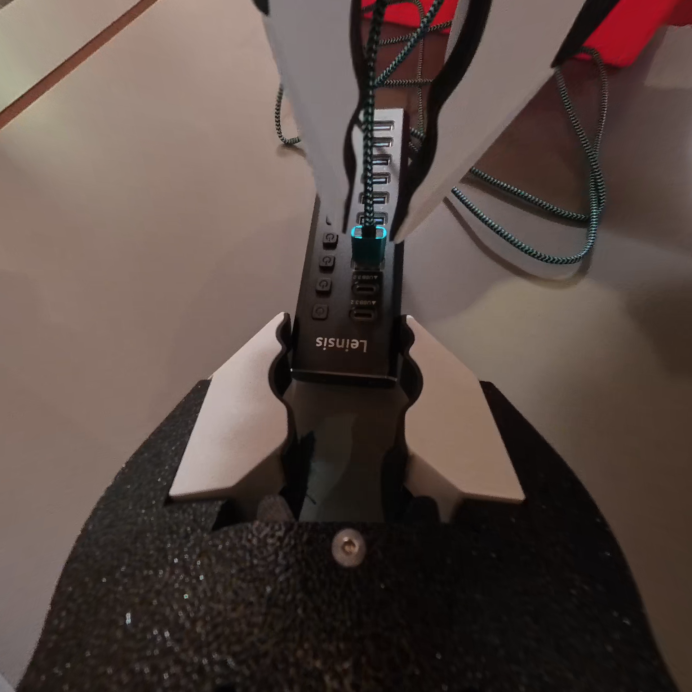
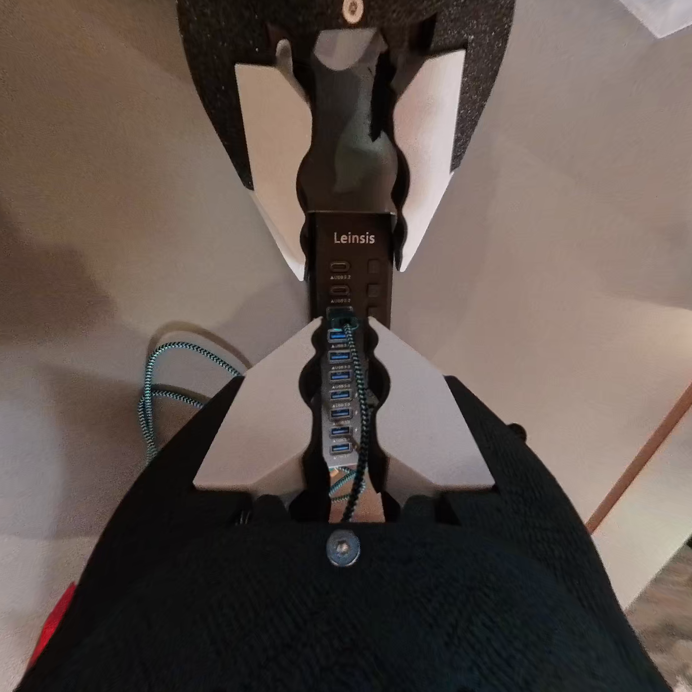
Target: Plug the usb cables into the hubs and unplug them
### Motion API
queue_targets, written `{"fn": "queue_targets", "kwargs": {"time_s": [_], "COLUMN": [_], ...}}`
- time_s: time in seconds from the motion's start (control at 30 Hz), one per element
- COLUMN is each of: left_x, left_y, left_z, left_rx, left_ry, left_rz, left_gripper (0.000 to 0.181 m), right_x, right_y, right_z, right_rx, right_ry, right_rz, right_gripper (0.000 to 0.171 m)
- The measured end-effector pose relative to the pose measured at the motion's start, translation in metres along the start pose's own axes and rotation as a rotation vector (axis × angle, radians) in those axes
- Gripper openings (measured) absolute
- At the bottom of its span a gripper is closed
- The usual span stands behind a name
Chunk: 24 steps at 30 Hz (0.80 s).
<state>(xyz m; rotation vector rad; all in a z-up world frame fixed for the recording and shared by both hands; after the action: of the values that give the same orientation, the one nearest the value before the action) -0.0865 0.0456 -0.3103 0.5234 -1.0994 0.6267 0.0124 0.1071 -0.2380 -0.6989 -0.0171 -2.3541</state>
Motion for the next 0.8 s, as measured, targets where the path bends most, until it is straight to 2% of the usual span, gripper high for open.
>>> {"fn": "queue_targets", "kwargs": {"time_s": [0.03, 0.13, 0.2, 0.37, 0.53, 0.8], "left_x": [0.000, 0.000, 0.000, 0.001, 0.001, 0.000], "left_y": [0.000, 0.000, 0.000, -0.001, -0.002, -0.001], "left_z": [0.000, 0.000, 0.000, 0.000, 0.000, 0.000], "left_rx": [-0.001, -0.002, -0.002, 0.003, 0.011, 0.004], "left_ry": [0.000, 0.001, 0.001, 0.009, 0.019, 0.008], "left_rz": [0.001, 0.003, 0.003, -0.016, -0.012, -0.015], "left_gripper": [0.056, 0.056, 0.056, 0.056, 0.055, 0.055], "right_x": [0.000, -0.003, -0.005, -0.004, 0.002, -0.002], "right_y": [-0.001, -0.003, -0.002, -0.004, -0.006, -0.006], "right_z": [0.000, -0.004, -0.007, -0.008, -0.014, -0.013], "right_rx": [0.001, 0.014, 0.036, 0.065, 0.103, 0.085], "right_ry": [-0.007, 0.009, 0.028, 0.037, 0.121, 0.078], "right_rz": [-0.006, -0.008, 0.007, 0.023, 0.059, 0.012], "right_gripper": [0.021, 0.026, 0.013, 0.012, 0.012, 0.013]}}
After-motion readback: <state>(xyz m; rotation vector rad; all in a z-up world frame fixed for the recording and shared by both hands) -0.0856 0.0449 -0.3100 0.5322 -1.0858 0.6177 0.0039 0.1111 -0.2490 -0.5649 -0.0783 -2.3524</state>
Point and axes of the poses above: each gripper's, where its closed fingertips meet, z back along the fingers, x out of its top, y = z × x across the jaws, the point moved 10 cm from there along z, back along the fingers, and after that the axes turned 15 degrees about -y, right-handed, at the moved point
